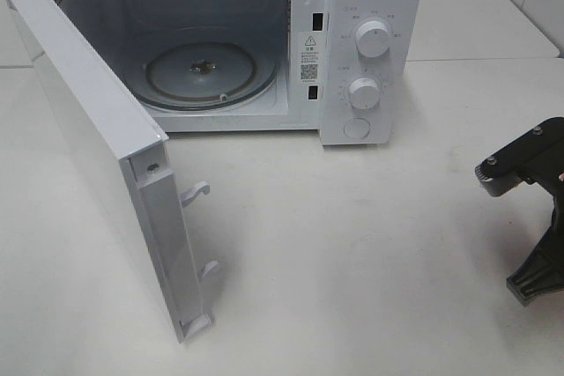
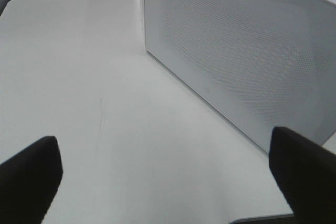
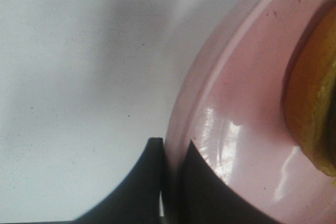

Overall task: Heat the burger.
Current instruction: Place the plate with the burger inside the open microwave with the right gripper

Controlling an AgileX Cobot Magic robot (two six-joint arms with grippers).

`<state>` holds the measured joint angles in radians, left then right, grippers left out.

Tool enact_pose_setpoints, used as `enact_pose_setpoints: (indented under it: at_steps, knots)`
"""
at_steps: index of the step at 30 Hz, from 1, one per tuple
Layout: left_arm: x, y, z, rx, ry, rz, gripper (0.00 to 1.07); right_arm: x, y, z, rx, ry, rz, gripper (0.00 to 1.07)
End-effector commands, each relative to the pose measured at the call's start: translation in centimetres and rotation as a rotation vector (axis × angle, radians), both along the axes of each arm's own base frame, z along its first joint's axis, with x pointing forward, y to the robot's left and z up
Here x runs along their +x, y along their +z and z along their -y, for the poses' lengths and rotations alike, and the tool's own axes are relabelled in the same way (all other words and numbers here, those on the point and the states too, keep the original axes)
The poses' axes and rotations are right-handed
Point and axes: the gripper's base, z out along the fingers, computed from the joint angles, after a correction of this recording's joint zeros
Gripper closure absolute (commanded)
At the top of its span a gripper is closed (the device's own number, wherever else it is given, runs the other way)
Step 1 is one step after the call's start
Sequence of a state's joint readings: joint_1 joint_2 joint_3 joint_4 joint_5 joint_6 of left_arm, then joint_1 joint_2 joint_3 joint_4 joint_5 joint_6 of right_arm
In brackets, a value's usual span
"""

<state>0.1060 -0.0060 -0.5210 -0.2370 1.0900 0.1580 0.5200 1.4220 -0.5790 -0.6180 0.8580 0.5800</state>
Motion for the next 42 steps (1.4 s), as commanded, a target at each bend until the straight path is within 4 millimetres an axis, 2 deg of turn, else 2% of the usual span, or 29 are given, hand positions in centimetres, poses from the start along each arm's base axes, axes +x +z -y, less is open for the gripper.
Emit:
enact_pose_setpoints:
  at_steps: [1, 23, 29, 42]
  knots:
    - [-0.2, 0.0, 0.0, 0.003, 0.005, 0.029, 0.06, -0.4, 0.7, -0.1, -0.067, 0.063, 0.004, 1.07]
    - [-0.2, 0.0, 0.0, 0.003, 0.005, 0.029, 0.06, -3.4, 0.8, -5.5, -0.107, 0.424, -0.013, 1.07]
    - [-0.2, 0.0, 0.0, 0.003, 0.005, 0.029, 0.06, -4.6, 0.9, -7.1, -0.134, 0.580, -0.010, 1.07]
    - [-0.2, 0.0, 0.0, 0.003, 0.005, 0.029, 0.06, -6.0, 0.9, -9.0, -0.176, 0.849, -0.028, 1.07]
